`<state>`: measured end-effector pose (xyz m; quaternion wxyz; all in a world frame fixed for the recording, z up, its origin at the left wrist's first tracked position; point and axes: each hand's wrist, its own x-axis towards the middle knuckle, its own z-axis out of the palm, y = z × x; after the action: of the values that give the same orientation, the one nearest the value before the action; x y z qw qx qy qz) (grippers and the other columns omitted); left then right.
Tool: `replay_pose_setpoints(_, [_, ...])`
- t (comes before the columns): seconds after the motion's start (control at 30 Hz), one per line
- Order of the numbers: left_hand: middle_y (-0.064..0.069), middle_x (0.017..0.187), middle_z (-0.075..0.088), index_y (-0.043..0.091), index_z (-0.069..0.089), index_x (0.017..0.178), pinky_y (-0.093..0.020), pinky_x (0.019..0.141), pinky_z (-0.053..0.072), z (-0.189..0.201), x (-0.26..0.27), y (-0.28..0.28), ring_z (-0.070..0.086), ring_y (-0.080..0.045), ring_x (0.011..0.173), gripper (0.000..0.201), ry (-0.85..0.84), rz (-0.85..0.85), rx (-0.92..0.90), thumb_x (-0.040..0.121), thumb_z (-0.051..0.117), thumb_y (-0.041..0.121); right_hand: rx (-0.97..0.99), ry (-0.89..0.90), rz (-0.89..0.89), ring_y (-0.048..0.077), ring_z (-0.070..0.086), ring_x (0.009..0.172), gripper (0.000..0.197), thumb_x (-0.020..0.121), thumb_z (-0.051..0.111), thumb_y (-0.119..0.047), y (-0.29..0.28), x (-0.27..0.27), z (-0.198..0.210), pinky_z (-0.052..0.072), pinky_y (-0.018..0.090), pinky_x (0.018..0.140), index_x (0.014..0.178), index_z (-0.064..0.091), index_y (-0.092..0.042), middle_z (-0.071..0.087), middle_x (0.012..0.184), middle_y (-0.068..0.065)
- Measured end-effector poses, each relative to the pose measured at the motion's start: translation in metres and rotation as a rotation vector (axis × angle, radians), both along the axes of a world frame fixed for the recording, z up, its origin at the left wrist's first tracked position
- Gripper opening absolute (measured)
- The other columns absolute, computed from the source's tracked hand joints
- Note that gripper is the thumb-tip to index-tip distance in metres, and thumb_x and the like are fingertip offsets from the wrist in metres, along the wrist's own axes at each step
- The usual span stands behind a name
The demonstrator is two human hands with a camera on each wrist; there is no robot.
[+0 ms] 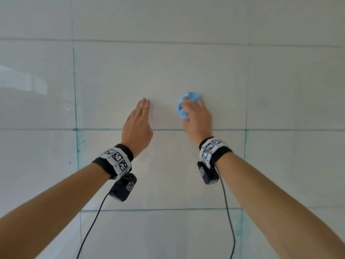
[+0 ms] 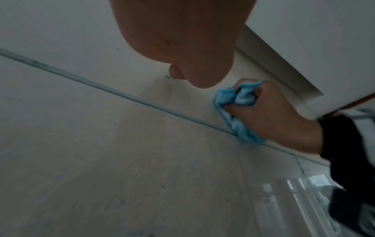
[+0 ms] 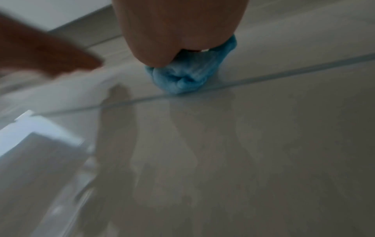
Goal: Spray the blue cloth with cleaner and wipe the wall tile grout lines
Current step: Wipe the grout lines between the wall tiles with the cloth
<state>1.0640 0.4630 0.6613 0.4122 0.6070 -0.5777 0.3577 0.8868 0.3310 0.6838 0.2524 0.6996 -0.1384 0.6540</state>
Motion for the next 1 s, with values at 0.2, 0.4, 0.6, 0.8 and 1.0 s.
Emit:
replay_pose_setpoints(0.2, [-0.011, 0.172, 0.018, 0.006, 0.019, 0.164, -0.037, 0.128, 0.023, 0.003, -0.002, -0.008, 0.017, -0.022, 0.159, 0.082, -0.037, 0.001, -0.032, 0.088, 0.042, -0.012, -0.240, 0.482, -0.104, 0.026, 0.065, 0.098, 0.032, 0.079, 0.063, -0.002, -0.005, 0.011, -0.024, 0.055, 0.036, 0.063, 0.106, 0.074, -0.015, 0.072, 0.125, 0.000])
replay_pose_setpoints(0.4, [-0.010, 0.172, 0.020, 0.006, 0.021, 0.164, -0.039, 0.127, 0.026, 0.007, 0.005, -0.007, 0.019, -0.023, 0.159, 0.081, -0.014, 0.040, -0.059, 0.087, 0.041, -0.013, -0.111, 0.198, -0.095, 0.031, 0.065, 0.100, 0.031, 0.076, 0.067, -0.002, -0.001, 0.017, 0.044, 0.053, 0.035, 0.062, 0.102, 0.074, -0.015, 0.074, 0.120, -0.002])
replay_pose_setpoints(0.6, [-0.009, 0.172, 0.019, 0.007, 0.020, 0.164, -0.036, 0.128, 0.023, 0.008, 0.030, 0.009, 0.016, -0.021, 0.160, 0.080, 0.056, 0.122, -0.082, 0.089, 0.039, -0.013, -0.079, 0.098, -0.012, 0.030, 0.064, 0.095, 0.028, 0.077, 0.071, 0.002, 0.010, 0.050, 0.075, 0.037, 0.028, 0.059, 0.099, 0.072, -0.015, 0.076, 0.104, -0.003])
replay_pose_setpoints(0.8, [-0.011, 0.172, 0.019, 0.005, 0.021, 0.163, -0.037, 0.129, 0.022, -0.004, 0.066, 0.024, 0.016, -0.022, 0.160, 0.079, 0.091, 0.188, -0.072, 0.089, 0.039, -0.013, -0.201, 0.316, 0.015, 0.030, 0.064, 0.090, 0.030, 0.069, 0.075, 0.002, 0.019, 0.079, 0.040, 0.050, 0.033, 0.058, 0.094, 0.071, -0.015, 0.075, 0.105, -0.001])
replay_pose_setpoints(1.0, [-0.011, 0.172, 0.018, 0.005, 0.019, 0.164, -0.036, 0.129, 0.019, -0.010, 0.090, 0.036, 0.014, -0.022, 0.160, 0.080, 0.108, 0.196, -0.077, 0.088, 0.039, -0.013, -0.215, 0.507, -0.033, 0.031, 0.066, 0.096, 0.030, 0.074, 0.074, 0.002, 0.034, 0.096, 0.046, 0.050, 0.036, 0.058, 0.098, 0.073, -0.015, 0.075, 0.105, 0.000])
